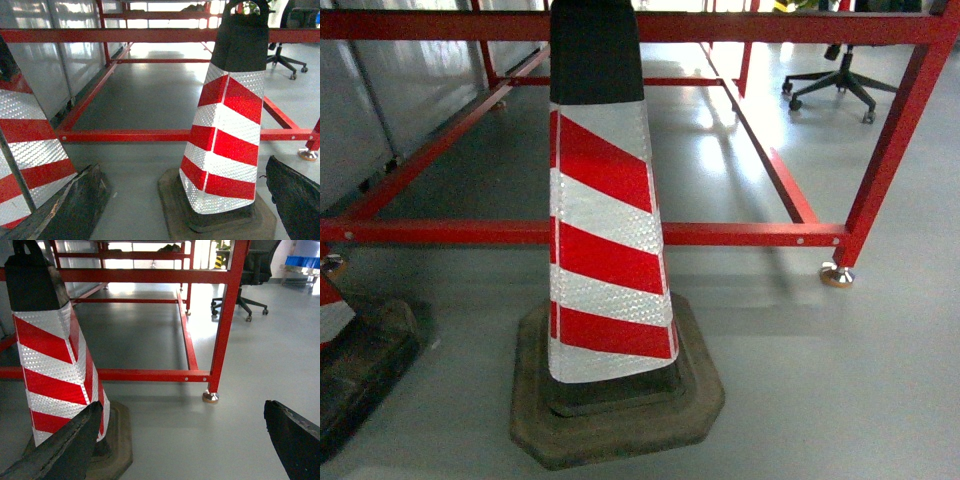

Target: Pick blue part to blue bin on bottom shelf

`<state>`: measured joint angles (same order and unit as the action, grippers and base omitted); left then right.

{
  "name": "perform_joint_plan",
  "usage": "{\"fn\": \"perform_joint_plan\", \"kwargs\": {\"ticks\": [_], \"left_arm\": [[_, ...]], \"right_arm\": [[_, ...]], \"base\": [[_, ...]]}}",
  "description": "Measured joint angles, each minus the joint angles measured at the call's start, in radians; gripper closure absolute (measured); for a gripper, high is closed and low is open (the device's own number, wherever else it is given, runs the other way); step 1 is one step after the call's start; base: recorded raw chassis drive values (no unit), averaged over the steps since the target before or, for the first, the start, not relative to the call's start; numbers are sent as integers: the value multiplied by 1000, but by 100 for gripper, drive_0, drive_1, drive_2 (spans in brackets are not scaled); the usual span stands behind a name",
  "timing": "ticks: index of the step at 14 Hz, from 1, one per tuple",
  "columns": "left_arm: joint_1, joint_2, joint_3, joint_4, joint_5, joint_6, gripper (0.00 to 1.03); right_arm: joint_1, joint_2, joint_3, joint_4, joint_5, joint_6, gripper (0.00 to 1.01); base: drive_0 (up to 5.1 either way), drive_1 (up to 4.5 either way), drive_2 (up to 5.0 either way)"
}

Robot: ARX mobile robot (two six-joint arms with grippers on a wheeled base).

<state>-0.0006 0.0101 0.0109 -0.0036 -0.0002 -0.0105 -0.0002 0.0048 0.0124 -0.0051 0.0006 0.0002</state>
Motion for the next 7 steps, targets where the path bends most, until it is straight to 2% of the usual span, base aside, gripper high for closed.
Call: {"fn": "perform_joint_plan", "kwargs": {"ticks": [7], "left_arm": [[0, 0, 0, 0, 0, 0, 5]], "right_arm": [[0, 0, 0, 0, 0, 0, 3]], "base": [[0, 0, 0]]}}
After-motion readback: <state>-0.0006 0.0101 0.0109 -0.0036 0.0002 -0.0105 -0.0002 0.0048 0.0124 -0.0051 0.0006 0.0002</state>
